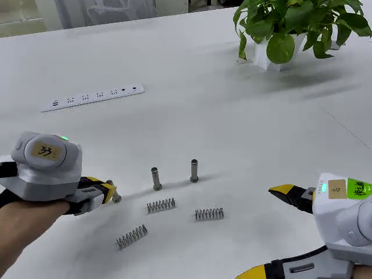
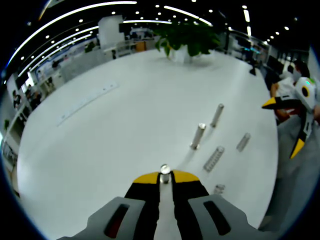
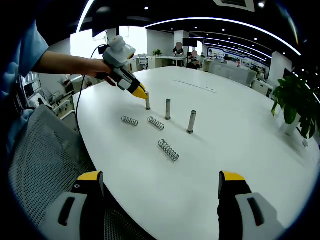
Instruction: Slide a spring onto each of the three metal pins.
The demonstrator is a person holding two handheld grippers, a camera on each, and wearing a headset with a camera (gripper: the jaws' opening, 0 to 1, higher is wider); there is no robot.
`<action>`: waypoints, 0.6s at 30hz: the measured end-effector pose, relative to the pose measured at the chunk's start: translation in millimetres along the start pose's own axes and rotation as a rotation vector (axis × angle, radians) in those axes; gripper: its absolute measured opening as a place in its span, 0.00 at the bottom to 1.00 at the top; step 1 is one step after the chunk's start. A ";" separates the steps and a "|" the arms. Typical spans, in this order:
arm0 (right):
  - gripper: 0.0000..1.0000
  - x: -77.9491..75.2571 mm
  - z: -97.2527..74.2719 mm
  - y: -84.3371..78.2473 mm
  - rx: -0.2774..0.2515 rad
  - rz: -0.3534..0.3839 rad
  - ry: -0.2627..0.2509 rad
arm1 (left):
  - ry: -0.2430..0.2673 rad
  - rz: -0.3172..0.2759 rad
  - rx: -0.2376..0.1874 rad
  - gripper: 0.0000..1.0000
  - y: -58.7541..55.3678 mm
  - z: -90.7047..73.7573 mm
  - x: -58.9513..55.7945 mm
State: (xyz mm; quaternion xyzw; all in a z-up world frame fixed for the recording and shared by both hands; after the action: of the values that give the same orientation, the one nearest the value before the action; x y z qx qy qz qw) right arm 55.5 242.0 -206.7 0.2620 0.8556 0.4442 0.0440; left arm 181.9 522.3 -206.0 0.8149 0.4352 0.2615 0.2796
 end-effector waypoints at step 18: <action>0.97 -0.4 1.1 0.2 0.001 0.002 -0.002 | -0.019 -0.028 -0.029 0.37 -8.2 0.6 -3.6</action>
State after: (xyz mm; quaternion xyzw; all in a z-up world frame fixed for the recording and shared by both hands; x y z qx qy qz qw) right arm 56.3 242.7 -207.3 0.2634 0.8554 0.4438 0.0442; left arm 176.0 522.8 -212.7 0.8072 0.4399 0.2560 0.2989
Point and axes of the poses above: the centre of the closed fingertips' face, and the gripper's own axes: z roughly forward along the fingers, x roughly to its left, y roughly out of its top, the point moved 7 cm from there along -z, roughly backward along the fingers, and after that the axes turned 15 degrees about y, right-handed, at the moved point
